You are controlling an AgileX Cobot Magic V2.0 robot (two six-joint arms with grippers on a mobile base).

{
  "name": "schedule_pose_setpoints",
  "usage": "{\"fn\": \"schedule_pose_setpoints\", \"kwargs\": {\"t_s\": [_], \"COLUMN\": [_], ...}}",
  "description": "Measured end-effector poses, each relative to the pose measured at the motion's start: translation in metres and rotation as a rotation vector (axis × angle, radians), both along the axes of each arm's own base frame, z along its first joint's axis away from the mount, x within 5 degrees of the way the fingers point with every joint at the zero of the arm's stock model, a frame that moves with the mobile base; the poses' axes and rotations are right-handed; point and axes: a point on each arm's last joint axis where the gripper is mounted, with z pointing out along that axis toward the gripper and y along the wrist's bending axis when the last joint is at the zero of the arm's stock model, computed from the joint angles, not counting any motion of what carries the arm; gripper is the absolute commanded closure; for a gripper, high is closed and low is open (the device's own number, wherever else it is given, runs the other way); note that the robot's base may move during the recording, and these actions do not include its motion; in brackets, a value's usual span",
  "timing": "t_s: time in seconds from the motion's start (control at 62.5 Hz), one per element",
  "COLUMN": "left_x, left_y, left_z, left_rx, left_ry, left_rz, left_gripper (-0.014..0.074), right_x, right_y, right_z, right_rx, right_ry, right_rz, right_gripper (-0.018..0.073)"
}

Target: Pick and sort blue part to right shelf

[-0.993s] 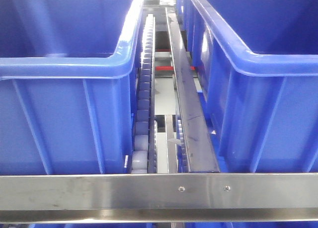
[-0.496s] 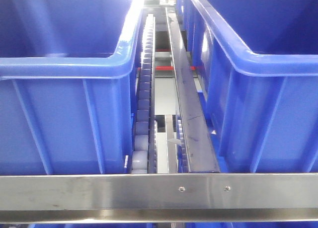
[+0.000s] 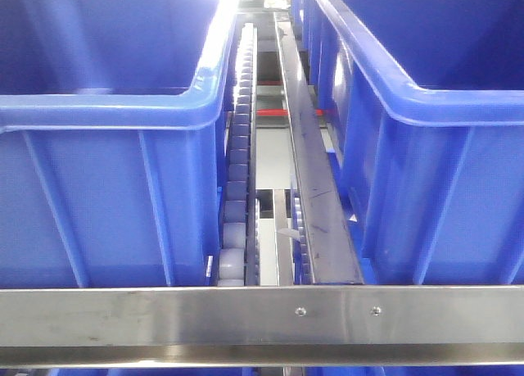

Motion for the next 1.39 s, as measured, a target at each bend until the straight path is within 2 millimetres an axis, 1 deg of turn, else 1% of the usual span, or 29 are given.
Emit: {"fn": "schedule_pose_setpoints", "kwargs": {"t_s": [0.176, 0.24, 0.272, 0.624, 1.345, 1.393], "left_x": [0.016, 0.021, 0.022, 0.022, 0.022, 0.022], "left_y": [0.000, 0.000, 0.000, -0.004, -0.004, -0.004], "left_z": [-0.071, -0.091, -0.097, -0.097, -0.097, -0.097], "left_rx": [-0.042, -0.047, -0.050, -0.052, -0.053, -0.053], "left_ry": [-0.019, -0.010, -0.014, -0.016, -0.016, -0.016], "left_rz": [0.036, 0.031, 0.029, -0.041, -0.044, -0.044], "left_gripper": [0.0472, 0.0472, 0.0472, 0.0472, 0.0472, 0.0472], "right_x": [0.000, 0.000, 0.000, 0.000, 0.000, 0.002], "right_y": [0.000, 0.000, 0.000, 0.000, 0.000, 0.000], "right_z": [0.000, 0.000, 0.000, 0.000, 0.001, -0.002], "right_rx": [0.000, 0.000, 0.000, 0.000, 0.000, 0.001], "right_ry": [0.000, 0.000, -0.002, -0.004, -0.006, -0.012], "right_rz": [0.000, 0.000, 0.000, 0.000, 0.000, -0.002], "right_gripper": [0.0522, 0.0522, 0.0522, 0.0522, 0.0522, 0.0522]}}
